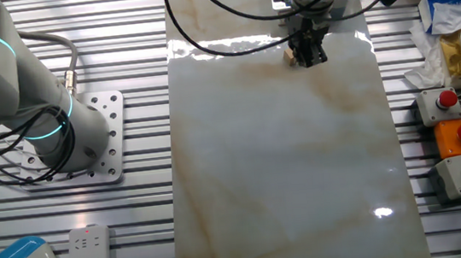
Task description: Remove the object from the scale
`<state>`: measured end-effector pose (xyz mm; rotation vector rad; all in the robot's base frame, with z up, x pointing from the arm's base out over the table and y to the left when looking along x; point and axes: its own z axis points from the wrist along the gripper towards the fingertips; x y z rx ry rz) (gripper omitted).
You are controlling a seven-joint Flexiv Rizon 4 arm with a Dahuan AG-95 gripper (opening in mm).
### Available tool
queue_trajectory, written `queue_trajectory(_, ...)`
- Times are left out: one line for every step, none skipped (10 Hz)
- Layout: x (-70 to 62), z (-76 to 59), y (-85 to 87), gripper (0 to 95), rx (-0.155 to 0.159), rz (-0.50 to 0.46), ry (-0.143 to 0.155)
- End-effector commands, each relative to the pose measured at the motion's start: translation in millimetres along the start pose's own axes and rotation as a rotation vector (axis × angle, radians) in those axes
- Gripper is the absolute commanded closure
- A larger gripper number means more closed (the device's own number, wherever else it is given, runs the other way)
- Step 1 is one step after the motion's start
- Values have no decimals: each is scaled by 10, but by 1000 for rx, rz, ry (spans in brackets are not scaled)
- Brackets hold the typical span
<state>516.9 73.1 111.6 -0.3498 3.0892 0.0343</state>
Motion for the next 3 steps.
queue_trajectory(2,8,-7,950,2,5,0)
queue_trajectory(7,2,-11,950,-4,2,5)
queue_trajectory(7,-1,-13,950,-1,-4,7)
